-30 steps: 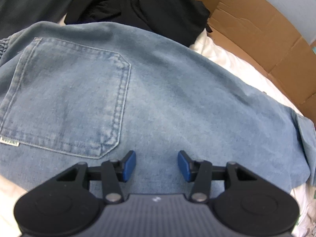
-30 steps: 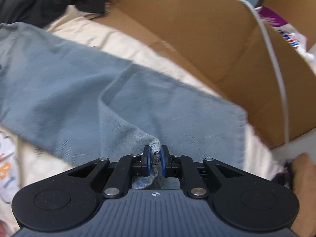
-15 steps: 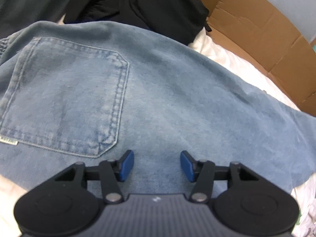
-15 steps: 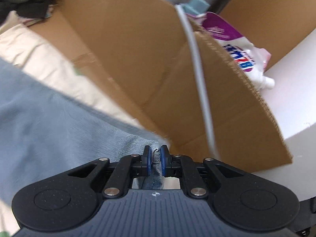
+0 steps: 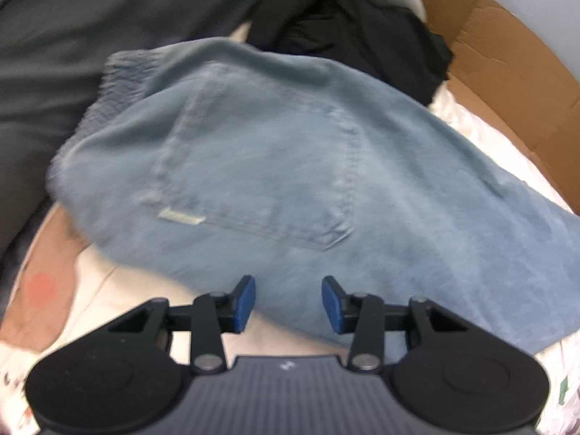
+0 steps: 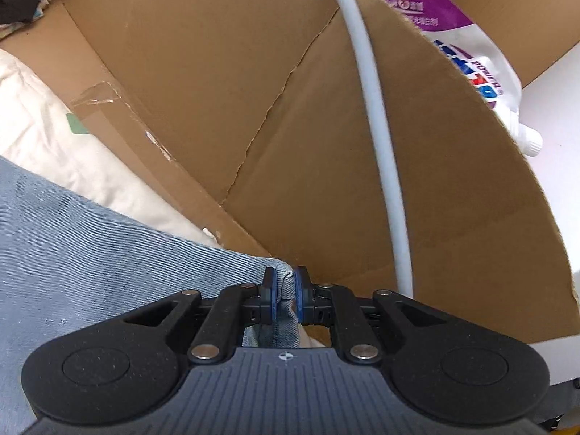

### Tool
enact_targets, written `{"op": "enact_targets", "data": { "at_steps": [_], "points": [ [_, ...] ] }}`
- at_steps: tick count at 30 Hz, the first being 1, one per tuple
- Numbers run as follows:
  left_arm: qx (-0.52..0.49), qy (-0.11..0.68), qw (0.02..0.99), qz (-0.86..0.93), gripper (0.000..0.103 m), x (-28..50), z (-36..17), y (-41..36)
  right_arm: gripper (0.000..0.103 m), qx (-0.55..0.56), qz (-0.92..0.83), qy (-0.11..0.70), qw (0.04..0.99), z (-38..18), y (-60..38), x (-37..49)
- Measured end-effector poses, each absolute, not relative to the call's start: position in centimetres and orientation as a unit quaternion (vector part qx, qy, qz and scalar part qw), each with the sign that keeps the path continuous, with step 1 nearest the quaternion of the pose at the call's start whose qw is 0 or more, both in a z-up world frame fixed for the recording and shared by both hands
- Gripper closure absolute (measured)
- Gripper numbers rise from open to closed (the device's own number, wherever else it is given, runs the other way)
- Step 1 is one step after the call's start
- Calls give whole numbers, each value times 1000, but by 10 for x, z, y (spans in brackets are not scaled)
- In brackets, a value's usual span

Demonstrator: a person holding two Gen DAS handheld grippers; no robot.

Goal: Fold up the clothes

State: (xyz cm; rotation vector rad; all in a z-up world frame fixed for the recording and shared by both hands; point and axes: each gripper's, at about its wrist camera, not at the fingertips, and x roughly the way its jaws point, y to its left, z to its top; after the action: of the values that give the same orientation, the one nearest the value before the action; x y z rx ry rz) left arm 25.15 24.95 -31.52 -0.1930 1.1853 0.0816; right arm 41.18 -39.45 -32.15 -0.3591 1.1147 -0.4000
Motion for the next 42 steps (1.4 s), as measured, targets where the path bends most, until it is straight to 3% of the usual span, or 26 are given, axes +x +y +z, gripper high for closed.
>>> {"op": "enact_targets", "data": {
  "at_steps": [18, 21, 23, 27, 42],
  "points": [
    [-83, 561, 822, 56, 59, 208, -300, 262, 95, -190, -202, 520, 808, -336, -393, 425],
    [-82, 561, 822, 57, 59, 206, -297, 262, 92, -166, -195, 530, 808, -341, -396, 427],
    [-81, 560, 823, 56, 59, 205, -294, 261, 83, -164, -202, 521, 813, -337, -396, 423],
    [-83, 554, 826, 56, 58, 206, -289, 263, 74, -132, -174, 491, 843, -316, -393, 403],
    [-55, 558, 827, 32, 57, 218, -284, 255, 73, -42, -176, 449, 875, -279, -390, 264]
  ]
}}
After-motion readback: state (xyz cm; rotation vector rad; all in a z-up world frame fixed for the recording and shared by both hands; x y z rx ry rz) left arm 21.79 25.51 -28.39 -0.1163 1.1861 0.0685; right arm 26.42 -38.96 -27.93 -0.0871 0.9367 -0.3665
